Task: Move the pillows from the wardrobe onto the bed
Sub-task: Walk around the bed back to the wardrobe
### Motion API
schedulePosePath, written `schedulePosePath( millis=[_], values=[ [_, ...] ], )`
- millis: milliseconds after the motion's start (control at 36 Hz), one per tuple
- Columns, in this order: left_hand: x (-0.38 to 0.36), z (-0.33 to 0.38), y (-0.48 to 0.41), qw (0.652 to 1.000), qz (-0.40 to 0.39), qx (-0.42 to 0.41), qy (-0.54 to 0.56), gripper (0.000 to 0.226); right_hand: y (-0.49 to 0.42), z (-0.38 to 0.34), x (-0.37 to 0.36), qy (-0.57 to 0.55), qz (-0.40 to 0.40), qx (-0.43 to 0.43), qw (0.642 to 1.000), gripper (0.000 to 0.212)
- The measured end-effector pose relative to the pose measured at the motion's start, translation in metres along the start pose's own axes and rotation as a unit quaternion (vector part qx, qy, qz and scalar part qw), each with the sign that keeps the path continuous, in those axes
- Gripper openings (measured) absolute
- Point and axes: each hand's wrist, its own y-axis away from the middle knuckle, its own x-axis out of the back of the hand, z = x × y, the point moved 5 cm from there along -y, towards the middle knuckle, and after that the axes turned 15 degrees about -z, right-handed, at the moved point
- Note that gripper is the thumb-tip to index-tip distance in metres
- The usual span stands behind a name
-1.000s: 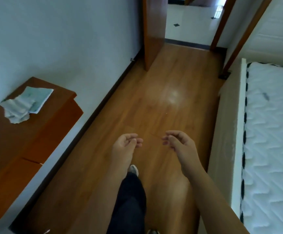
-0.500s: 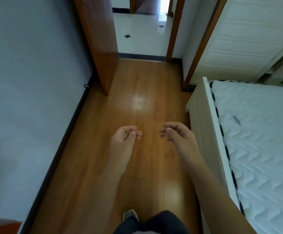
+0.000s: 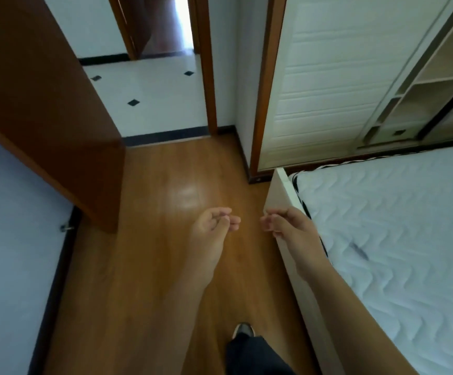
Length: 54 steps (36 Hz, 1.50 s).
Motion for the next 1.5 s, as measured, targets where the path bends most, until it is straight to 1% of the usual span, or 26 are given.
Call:
schedulePosePath(
  millis=[139, 194, 222, 250, 306, 444, 556, 639, 722, 778, 833, 917, 1028, 1083, 1167, 1278, 1389, 1500],
  values=[
    [0.000, 0.024, -0.089, 1.000, -0.019, 0.010, -0.008, 0.016, -0.083, -0.015, 0.027, -0.010, 0.037, -0.012, 0.999, 0.015],
    [0.007, 0.030, -0.121, 0.999, -0.019, 0.018, -0.021, 0.016, -0.113, -0.016, 0.033, -0.007, 0.045, -0.024, 0.999, 0.015],
    [0.011, 0.032, -0.150, 0.999, -0.024, 0.018, -0.024, 0.016, -0.139, -0.015, 0.037, -0.013, 0.049, -0.029, 0.998, 0.015],
    [0.011, 0.032, -0.152, 0.999, -0.025, 0.021, -0.025, 0.016, -0.141, -0.016, 0.036, -0.009, 0.045, -0.035, 0.998, 0.014],
    [0.018, 0.035, -0.187, 0.999, -0.031, 0.025, -0.027, 0.016, -0.173, -0.017, 0.042, -0.002, 0.052, -0.039, 0.998, 0.014],
    [0.033, 0.050, -0.295, 0.997, -0.072, 0.016, -0.037, 0.017, -0.267, -0.034, 0.063, -0.017, 0.105, -0.023, 0.994, 0.016],
    [0.044, 0.075, -0.380, 0.991, -0.111, 0.003, -0.072, 0.015, -0.340, -0.059, 0.076, -0.052, 0.148, -0.009, 0.988, 0.017],
    [0.044, 0.098, -0.442, 0.987, -0.127, -0.015, -0.096, 0.015, -0.388, -0.078, 0.086, -0.058, 0.161, -0.010, 0.985, 0.016],
    [0.028, 0.118, -0.493, 0.981, -0.162, -0.021, -0.107, 0.018, -0.423, -0.093, 0.103, -0.054, 0.173, -0.009, 0.983, 0.015],
    [0.011, 0.126, -0.519, 0.975, -0.197, -0.023, -0.102, 0.019, -0.435, -0.096, 0.119, -0.060, 0.192, -0.012, 0.979, 0.015],
    [-0.013, 0.130, -0.542, 0.963, -0.243, -0.023, -0.110, 0.018, -0.442, -0.093, 0.143, -0.070, 0.229, -0.018, 0.971, 0.016],
    [-0.051, 0.132, -0.577, 0.944, -0.309, -0.019, -0.114, 0.019, -0.449, -0.078, 0.186, -0.151, 0.300, -0.024, 0.942, 0.019],
    [-0.106, 0.140, -0.622, 0.923, -0.362, -0.030, -0.130, 0.022, -0.463, -0.060, 0.239, -0.161, 0.350, -0.037, 0.922, 0.018],
    [-0.140, 0.148, -0.646, 0.911, -0.385, -0.048, -0.143, 0.022, -0.476, -0.056, 0.268, -0.165, 0.367, -0.026, 0.915, 0.018],
    [-0.195, 0.164, -0.679, 0.889, -0.425, -0.065, -0.159, 0.021, -0.490, -0.054, 0.317, -0.186, 0.407, -0.008, 0.894, 0.018],
    [-0.268, 0.195, -0.710, 0.861, -0.467, -0.100, -0.175, 0.020, -0.493, -0.063, 0.381, -0.181, 0.451, 0.010, 0.874, 0.018],
    [-0.330, 0.223, -0.725, 0.839, -0.499, -0.139, -0.169, 0.021, -0.484, -0.078, 0.441, -0.151, 0.508, 0.023, 0.848, 0.019],
    [-0.368, 0.227, -0.731, 0.826, -0.523, -0.135, -0.160, 0.021, -0.477, -0.089, 0.473, -0.123, 0.532, 0.017, 0.838, 0.017]
  ],
)
